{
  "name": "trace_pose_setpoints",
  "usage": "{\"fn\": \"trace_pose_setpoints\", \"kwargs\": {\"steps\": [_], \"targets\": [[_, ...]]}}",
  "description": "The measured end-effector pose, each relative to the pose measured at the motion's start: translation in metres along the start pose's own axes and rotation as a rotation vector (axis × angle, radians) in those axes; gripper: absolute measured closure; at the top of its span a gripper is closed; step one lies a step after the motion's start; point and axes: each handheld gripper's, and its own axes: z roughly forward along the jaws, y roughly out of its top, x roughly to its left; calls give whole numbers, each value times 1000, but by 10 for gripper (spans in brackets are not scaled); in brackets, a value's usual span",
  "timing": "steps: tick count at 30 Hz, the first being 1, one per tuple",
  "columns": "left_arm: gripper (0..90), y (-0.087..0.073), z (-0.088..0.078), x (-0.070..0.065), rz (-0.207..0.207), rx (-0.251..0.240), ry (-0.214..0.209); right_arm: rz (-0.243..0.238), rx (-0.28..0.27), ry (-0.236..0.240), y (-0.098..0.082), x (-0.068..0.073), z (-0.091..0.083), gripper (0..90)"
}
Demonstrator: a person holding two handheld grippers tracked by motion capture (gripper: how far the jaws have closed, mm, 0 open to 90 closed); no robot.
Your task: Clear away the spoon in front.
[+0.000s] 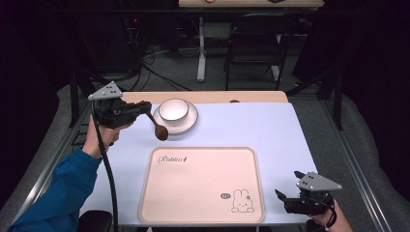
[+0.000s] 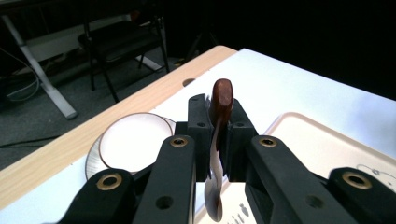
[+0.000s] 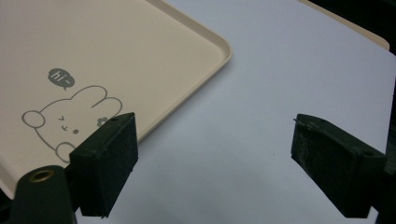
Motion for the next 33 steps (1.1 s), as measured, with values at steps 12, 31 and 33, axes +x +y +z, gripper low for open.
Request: {"fn": "trace_pose_setpoints", "kwargs": {"steps": [12,31,33], "targets": [[844,-6,-3,-13,19,55,-88,-1,0,0,0,0,0,141],[843,-22,14,-29,43,174,-207,0,0,-1,0,0,0,141],[843,-24,16,-31,46,187,-217,0,0,-1,0,0,0,141]]}}
